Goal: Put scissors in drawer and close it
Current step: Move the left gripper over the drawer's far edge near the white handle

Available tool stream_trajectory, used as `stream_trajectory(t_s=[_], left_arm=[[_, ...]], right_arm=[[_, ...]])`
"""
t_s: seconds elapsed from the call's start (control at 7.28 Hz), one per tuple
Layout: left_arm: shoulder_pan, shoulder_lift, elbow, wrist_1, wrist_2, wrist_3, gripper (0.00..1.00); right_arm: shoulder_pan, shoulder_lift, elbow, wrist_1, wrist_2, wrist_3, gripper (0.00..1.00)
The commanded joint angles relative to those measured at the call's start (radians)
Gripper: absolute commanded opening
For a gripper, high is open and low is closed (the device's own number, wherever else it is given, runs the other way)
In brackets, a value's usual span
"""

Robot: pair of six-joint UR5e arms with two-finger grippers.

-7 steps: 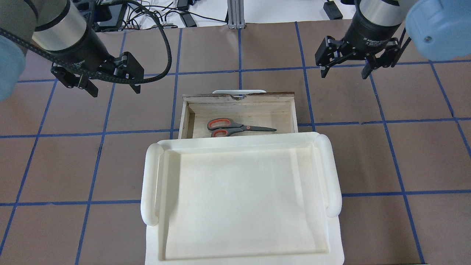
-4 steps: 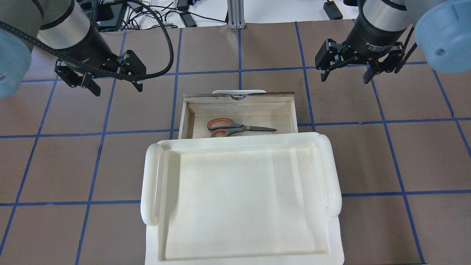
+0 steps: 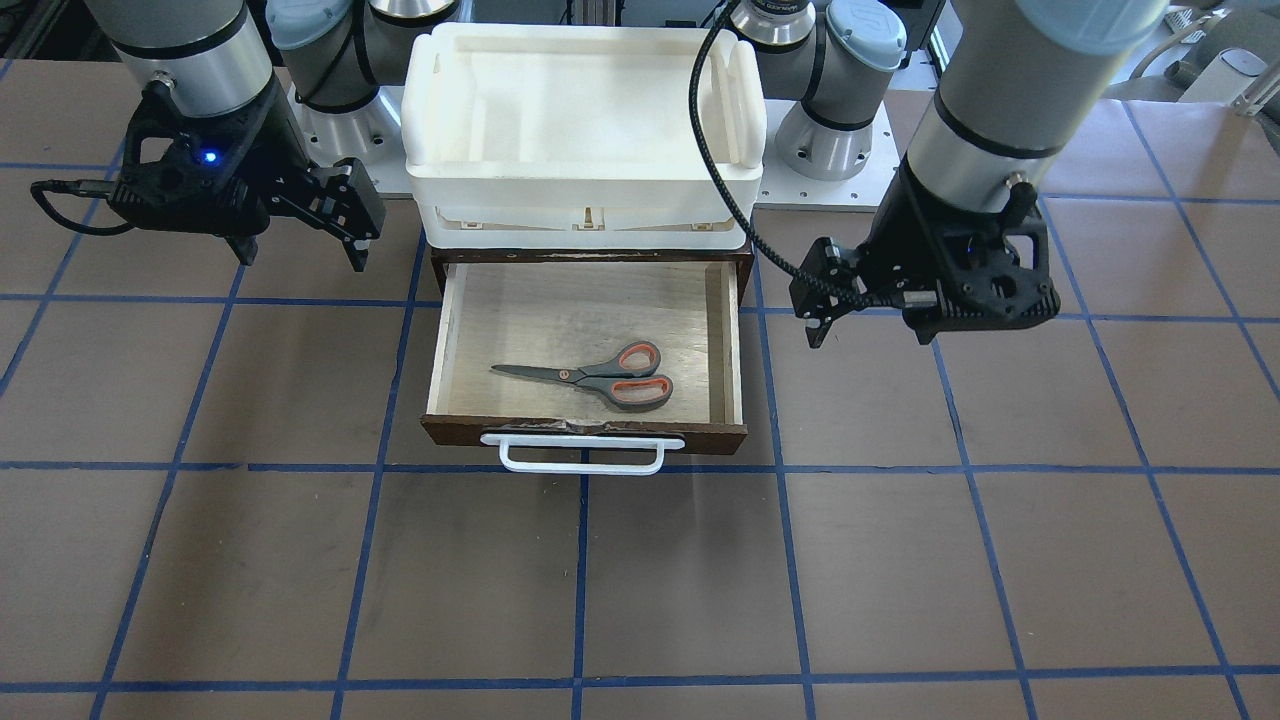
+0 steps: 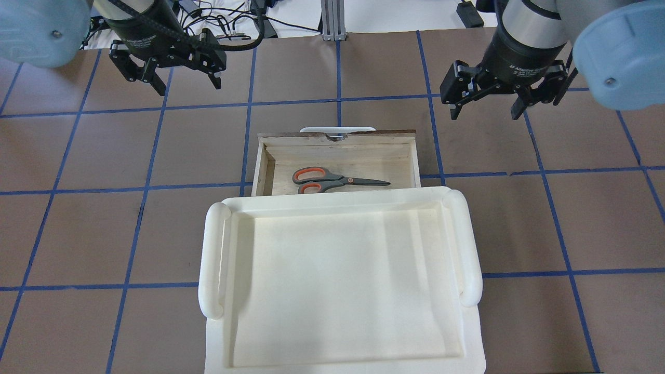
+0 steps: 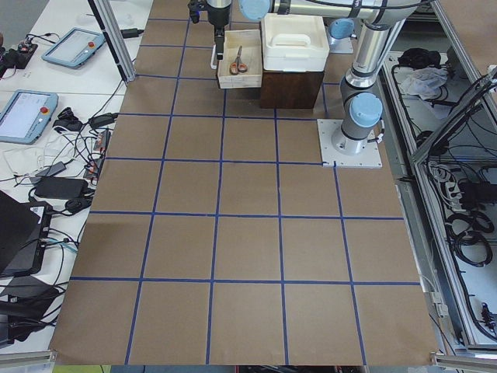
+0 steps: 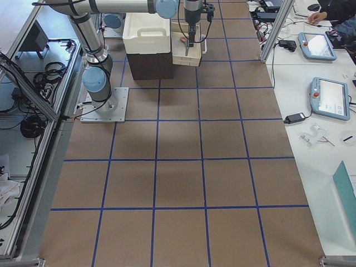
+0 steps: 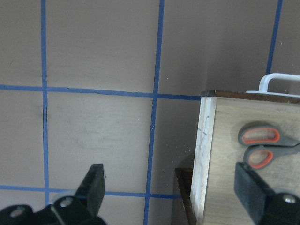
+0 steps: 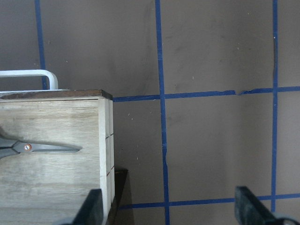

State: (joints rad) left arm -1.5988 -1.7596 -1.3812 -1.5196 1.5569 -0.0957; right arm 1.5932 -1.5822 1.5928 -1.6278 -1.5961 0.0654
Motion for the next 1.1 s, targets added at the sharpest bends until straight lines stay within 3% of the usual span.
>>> stream_trajectory(t_s=[0.0, 0.41, 0.55, 0.69, 0.96], left_arm=[[-0.059, -0.142, 0.039, 0.144, -0.004, -0.129, 1.0], [-0.105, -0.326, 0.128, 0.139, -0.006, -0.183, 1.0], [-0.107, -0.363, 0.155, 0.113, 0.006, -0.214, 1.0], [-0.121, -0.347, 0.213, -0.002, 0.008, -0.243, 1.0], [-0.159, -0.403, 0.223, 0.039, -0.004, -0.303, 1.0]], right_arm=[[0.005, -0.002, 0.001, -0.01, -0.042, -0.004, 1.0], [0.007, -0.005, 0.001, -0.001, -0.018, -0.012, 1.0], [0.007, -0.004, 0.004, 0.008, 0.007, -0.019, 1.0], [0.007, -0.005, 0.004, 0.028, 0.01, -0.057, 1.0], [0.007, -0.005, 0.004, 0.028, 0.037, -0.064, 1.0]])
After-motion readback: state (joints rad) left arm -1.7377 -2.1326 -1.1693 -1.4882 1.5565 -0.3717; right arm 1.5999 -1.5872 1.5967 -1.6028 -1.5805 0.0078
